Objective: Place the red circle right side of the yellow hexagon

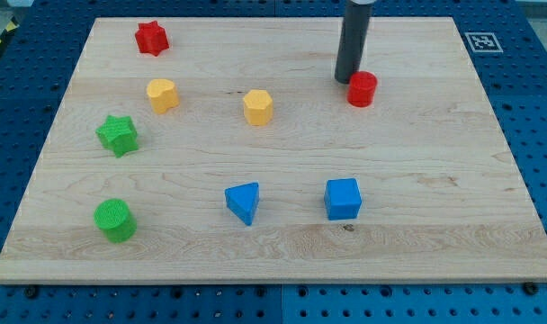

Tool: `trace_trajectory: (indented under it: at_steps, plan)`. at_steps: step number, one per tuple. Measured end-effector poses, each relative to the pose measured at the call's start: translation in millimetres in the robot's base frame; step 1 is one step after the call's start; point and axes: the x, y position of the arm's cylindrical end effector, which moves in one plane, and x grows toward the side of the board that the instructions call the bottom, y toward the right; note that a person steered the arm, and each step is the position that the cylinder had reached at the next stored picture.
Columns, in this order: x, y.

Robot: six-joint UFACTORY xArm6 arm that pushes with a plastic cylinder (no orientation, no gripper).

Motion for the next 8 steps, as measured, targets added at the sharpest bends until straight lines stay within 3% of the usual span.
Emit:
trace_trajectory:
  at_steps: [1,3,5,8]
  plan:
    - [-5.6,-12.7]
    - [-23.1,49.6]
    - [16.3,51.2]
    - [26.5,27.4]
